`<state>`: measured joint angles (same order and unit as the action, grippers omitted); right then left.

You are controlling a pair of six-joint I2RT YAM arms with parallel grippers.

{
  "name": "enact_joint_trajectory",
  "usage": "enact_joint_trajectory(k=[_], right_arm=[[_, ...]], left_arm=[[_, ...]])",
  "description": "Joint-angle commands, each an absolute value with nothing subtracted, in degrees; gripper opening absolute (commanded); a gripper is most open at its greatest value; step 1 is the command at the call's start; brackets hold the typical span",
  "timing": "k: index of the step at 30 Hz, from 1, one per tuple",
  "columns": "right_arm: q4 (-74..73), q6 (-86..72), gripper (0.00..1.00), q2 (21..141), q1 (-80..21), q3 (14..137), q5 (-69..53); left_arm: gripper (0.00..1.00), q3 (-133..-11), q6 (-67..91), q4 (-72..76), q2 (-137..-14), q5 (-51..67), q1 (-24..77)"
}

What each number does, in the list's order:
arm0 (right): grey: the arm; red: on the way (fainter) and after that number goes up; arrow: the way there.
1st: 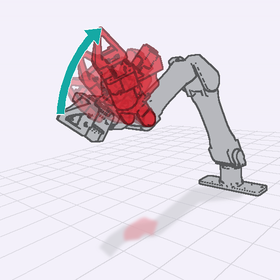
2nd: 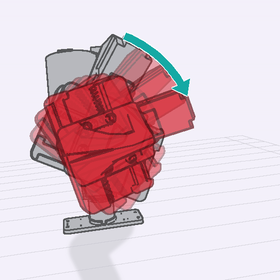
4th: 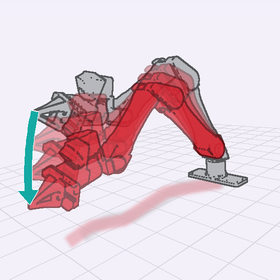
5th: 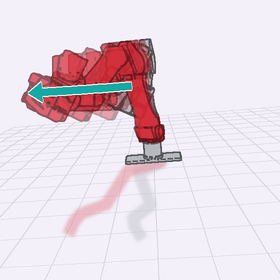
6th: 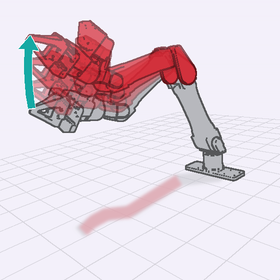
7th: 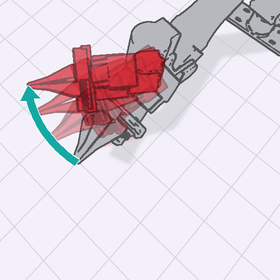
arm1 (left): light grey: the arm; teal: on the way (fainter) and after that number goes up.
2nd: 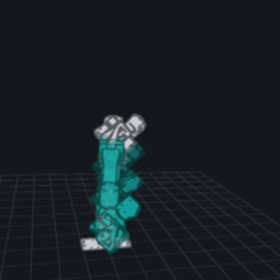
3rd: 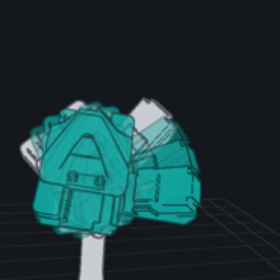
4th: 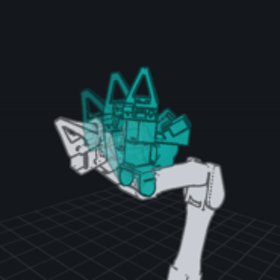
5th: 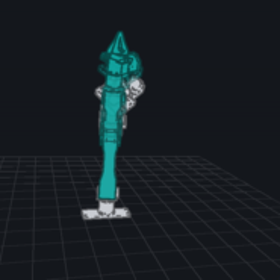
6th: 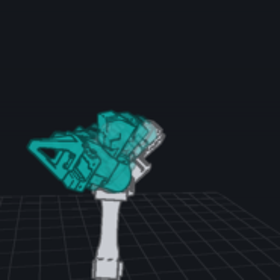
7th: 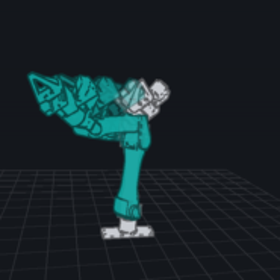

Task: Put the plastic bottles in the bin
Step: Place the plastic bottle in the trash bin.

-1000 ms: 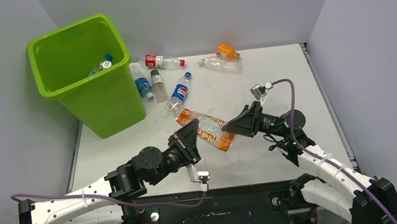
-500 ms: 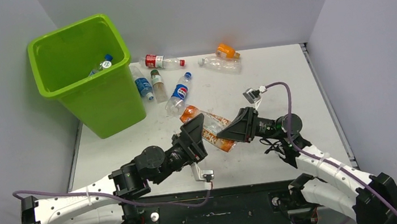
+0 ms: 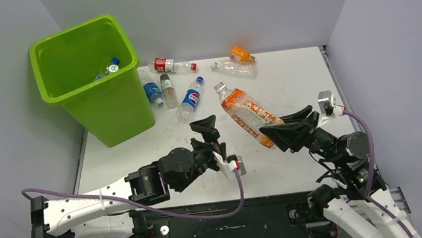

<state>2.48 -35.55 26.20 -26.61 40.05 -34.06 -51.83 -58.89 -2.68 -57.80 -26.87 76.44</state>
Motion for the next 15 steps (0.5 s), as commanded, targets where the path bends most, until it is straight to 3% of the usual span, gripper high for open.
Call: enact_joint_trajectory(k=[1,5,11,15], right_arm=[[-1.94,-28.26,0.05,24.11,-26.72,38.70,-29.67],[-0.64,-27.56,0.05,21.76,-26.81,36.97,-30.20],[-0.45,-25.92,0.05,17.89,-26.85,34.72,-29.15],[2.29,-26.67,0.05,17.24,-26.91,33.49,-30.00]], left_arm=[[0.96,-56.05,-30.94,-6.34,-57.34,-26.95,77.32],[0.96,-51.22,-12.89,4.52,-50.92,-18.94,74.29],[0.96,-41.85,36.08,28.56,-47.15,14.73,43.46],[0.96,-40.10,55.51,44.89,-53.53,22.92,36.21]])
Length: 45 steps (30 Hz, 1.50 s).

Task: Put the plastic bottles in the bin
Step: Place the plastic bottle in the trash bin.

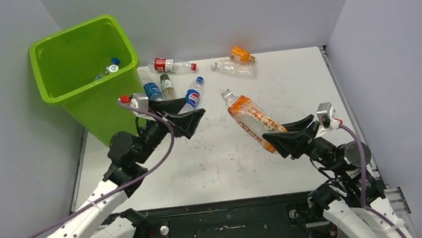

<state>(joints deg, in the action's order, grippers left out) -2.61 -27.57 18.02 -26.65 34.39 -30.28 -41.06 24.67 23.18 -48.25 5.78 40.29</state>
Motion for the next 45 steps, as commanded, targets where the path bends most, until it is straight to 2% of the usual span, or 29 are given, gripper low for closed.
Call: enact_joint_trajectory(k=[1,6,11,15,18,21,24,26,28,31,33,36,37,38,40,41,42,43,45], right_arm=[[2.70,-26.79,0.05,17.15,-26.90,33.29,-30.26],[4.65,-28.28,0.05,17.05,-26.89,32.25,-31.34],[6.65,-29.85,0.05,17.59,-26.90,31.84,-32.65],[7.09,-29.90,0.05,17.84,-26.89,31.83,-33.47],[7.22,-30.16,0.05,17.80,-26.89,31.52,-34.05],[7.30,-30.50,0.05,17.55,-26.94,31.13,-34.42],[7.36,-30.82,0.05,16.95,-26.87,31.03,-34.43],[7.62,-31.23,0.05,16.79,-26.89,31.07,-34.76],[7.67,-31.24,0.05,17.10,-26.86,30.95,-35.20],[8.01,-31.65,0.05,17.60,-26.92,30.47,-35.77],[8.11,-32.12,0.05,18.02,-26.85,30.20,-35.80],[7.70,-32.38,0.05,18.93,-26.92,30.66,-36.27],[6.82,-32.06,0.10,19.20,-26.90,31.33,-36.00],[5.79,-31.62,0.29,19.47,-26.95,32.05,-35.83],[3.72,-31.02,0.76,20.11,-26.95,33.91,-35.49],[2.49,-30.76,0.90,20.38,-26.92,35.03,-35.20],[0.84,-30.41,0.94,20.76,-26.90,36.25,-34.73],[0.34,-29.94,0.90,20.92,-26.89,37.50,-34.43],[-3.37,-28.87,0.90,21.42,-26.87,39.99,-33.36]], left_arm=[[0.96,-40.56,57.89,46.90,-55.27,24.00,36.13],[0.96,-44.62,65.33,55.30,-62.99,27.19,37.64],[0.96,-50.43,57.16,45.45,-65.15,25.42,42.59],[0.99,-51.59,55.96,43.55,-66.45,23.64,43.01],[0.91,-52.74,55.17,42.61,-67.44,23.55,43.02],[0.88,-55.22,53.24,38.31,-68.99,24.21,43.59],[0.94,-56.09,50.10,33.86,-69.12,22.09,44.34],[0.93,-55.69,49.84,33.52,-69.18,21.28,44.34],[0.86,-55.70,50.03,34.21,-69.32,21.92,44.47],[0.64,-56.35,50.19,35.58,-69.81,23.57,45.25],[0.45,-58.79,48.47,31.54,-70.34,24.91,46.31],[0.29,-61.46,44.87,27.38,-70.39,25.46,47.96],[0.21,-61.60,44.44,27.41,-70.01,25.41,48.18],[0.16,-61.59,44.09,27.31,-69.55,25.13,48.18],[0.05,-61.73,42.48,25.77,-67.95,23.54,47.76],[0.00,-62.03,41.58,24.78,-66.91,22.72,47.41],[0.00,-62.31,40.85,23.53,-65.61,21.43,46.85],[0.00,-62.83,40.14,22.24,-64.81,20.85,46.00],[0.00,-64.89,37.67,18.43,-62.22,18.81,43.51]])
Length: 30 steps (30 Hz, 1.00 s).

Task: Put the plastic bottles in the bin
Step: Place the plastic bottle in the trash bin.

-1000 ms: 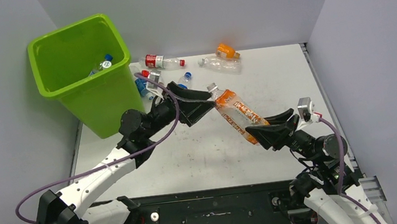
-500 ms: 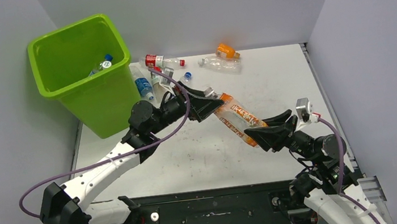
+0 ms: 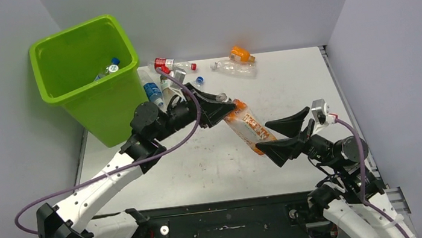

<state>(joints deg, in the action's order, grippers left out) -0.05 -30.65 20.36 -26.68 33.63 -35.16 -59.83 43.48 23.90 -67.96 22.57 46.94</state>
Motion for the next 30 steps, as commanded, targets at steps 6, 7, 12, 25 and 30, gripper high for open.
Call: enact_joint_trajectory(k=[6,7,12,25,30], right_arm=[[-9.05,-26.18,0.90,21.34,-27.51,43.76,-25.92],[-9.08,-26.09,0.90,21.11,-27.51,43.38,-24.36],[-6.63,-26.86,0.90,20.54,-27.60,40.27,-21.31],[1.79,-28.98,0.90,27.48,-29.93,37.55,-20.32],[4.65,-29.80,0.90,29.95,-30.93,35.77,-20.90]], left_arm=[[0.00,-79.92,15.62,1.60,-55.30,-5.96,37.22],[0.00,-82.24,10.29,1.28,-55.40,-11.28,37.11],[0.00,-91.33,-5.74,5.29,-60.10,-29.87,33.25],[0.00,-97.14,-12.07,12.17,-76.17,-46.47,7.80],[0.29,-96.59,-10.86,12.24,-79.53,-44.99,6.37]])
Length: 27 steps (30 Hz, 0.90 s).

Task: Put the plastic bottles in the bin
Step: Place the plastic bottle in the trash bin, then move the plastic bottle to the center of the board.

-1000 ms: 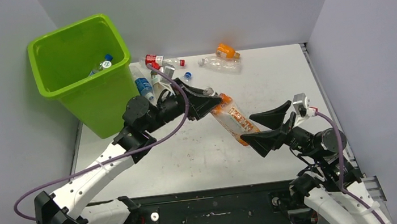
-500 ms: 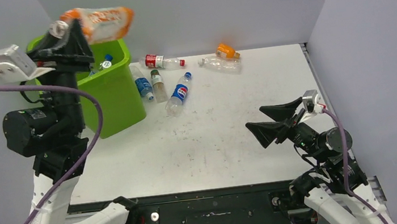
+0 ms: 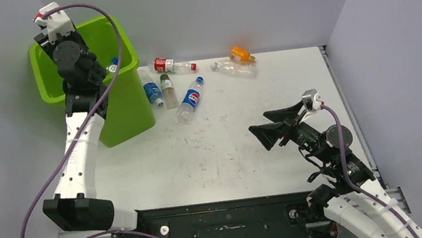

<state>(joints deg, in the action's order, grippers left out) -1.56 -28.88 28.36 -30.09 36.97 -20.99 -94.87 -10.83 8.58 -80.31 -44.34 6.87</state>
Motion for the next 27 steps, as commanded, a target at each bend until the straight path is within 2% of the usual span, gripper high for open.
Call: enact_joint_trajectory(k=[1,3,8,15,21,27], right_arm=[[5.11,-29.80,0.90,30.43,-31.03,35.53,-20.92],[5.60,-29.75,0.90,31.01,-31.16,35.22,-20.56],[6.90,-30.62,0.90,33.13,-31.14,34.90,-19.22],[8.35,-34.33,0.90,38.98,-31.13,35.54,-13.06],[9.25,-38.28,0.90,50.31,-31.08,38.81,1.54],[20.19,-34.82,0.90,66.81,-30.77,40.79,16.68]], left_arm=[[0.52,-96.89,-10.37,11.78,-79.96,-44.87,6.41],[0.96,-97.15,-9.47,11.77,-80.01,-45.16,6.69],[0.96,-99.32,-11.10,11.77,-77.80,-43.64,11.35],[0.96,-95.98,-15.90,10.88,-70.28,-42.59,30.02],[0.96,-89.20,-3.48,-7.95,-64.60,-32.88,42.39],[0.96,-73.92,5.70,-15.52,-57.49,-15.72,43.39]])
